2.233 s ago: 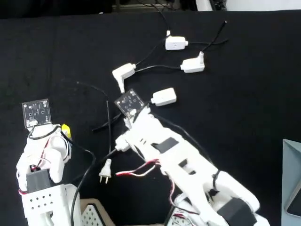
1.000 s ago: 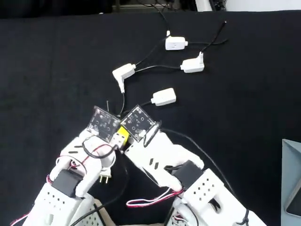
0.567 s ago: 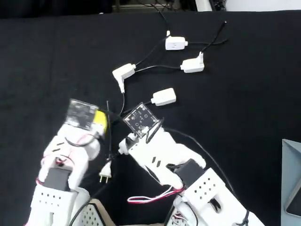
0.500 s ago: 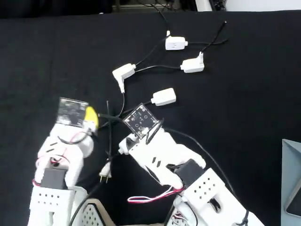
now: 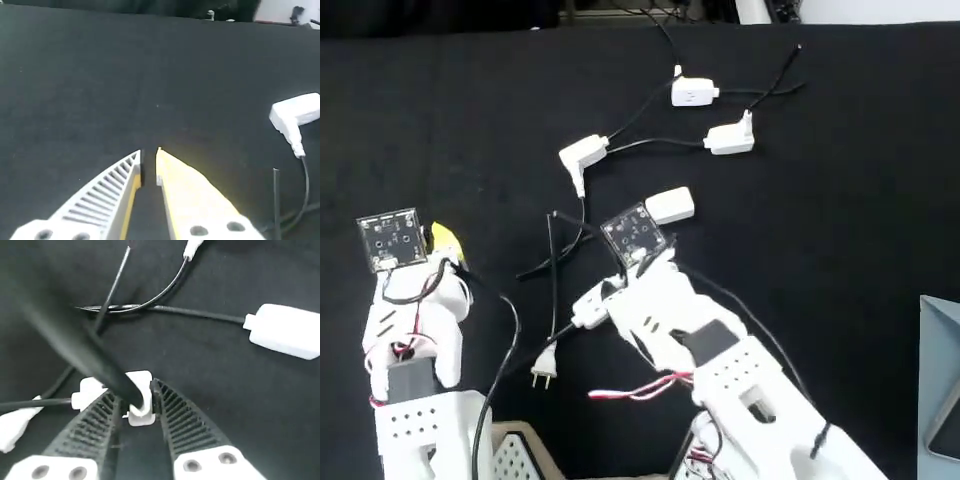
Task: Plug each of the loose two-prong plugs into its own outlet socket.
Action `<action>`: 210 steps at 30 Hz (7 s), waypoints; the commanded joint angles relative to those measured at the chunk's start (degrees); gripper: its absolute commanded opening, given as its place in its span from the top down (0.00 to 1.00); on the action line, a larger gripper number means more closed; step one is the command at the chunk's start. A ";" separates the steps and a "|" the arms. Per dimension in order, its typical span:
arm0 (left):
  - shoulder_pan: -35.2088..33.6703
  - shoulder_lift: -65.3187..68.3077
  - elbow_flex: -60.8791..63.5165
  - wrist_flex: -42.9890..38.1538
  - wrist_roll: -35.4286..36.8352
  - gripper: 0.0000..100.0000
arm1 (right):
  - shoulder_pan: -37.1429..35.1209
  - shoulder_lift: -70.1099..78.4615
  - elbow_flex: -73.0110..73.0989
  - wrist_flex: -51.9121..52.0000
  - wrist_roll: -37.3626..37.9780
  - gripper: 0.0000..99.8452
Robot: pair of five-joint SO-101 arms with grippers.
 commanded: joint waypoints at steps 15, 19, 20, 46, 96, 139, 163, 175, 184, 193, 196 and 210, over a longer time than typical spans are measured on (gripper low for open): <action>-0.75 -0.53 0.22 -2.90 0.35 0.94 | 1.32 7.34 -5.32 -6.24 -2.73 0.99; -0.75 -0.53 0.22 -2.90 0.35 0.94 | 1.05 7.34 -5.41 -6.24 -2.64 0.99; -0.75 -0.53 0.22 -2.90 0.35 0.94 | 1.05 7.34 -5.49 -6.24 -2.64 0.99; -0.40 -0.53 0.22 -2.90 0.26 0.94 | -2.55 7.43 -6.11 -7.82 1.67 0.99; -0.75 -0.53 0.22 -2.90 0.26 0.94 | 0.26 17.27 -7.52 -2.02 2.55 0.99; -0.75 -0.53 0.22 -2.90 0.26 0.94 | 0.79 29.85 -10.77 -3.16 5.54 0.99; -0.66 -0.53 0.22 -2.90 0.18 0.94 | 0.79 19.12 -14.29 6.77 3.96 0.90; -0.48 -0.53 0.22 -2.90 0.18 0.94 | 0.70 14.29 -11.56 5.80 2.64 0.99; -0.57 -0.53 0.22 -2.90 0.18 0.94 | 0.70 15.08 -9.54 5.80 4.92 0.99; -0.66 -0.53 0.57 -2.99 0.18 0.94 | 1.14 15.52 -13.76 6.51 5.45 0.99; -0.66 -0.53 0.66 -2.99 0.18 0.94 | 2.64 11.65 -17.36 9.85 5.36 0.99; -0.66 -0.53 0.75 -2.99 0.18 0.94 | 21.10 14.11 -42.59 12.31 5.98 0.99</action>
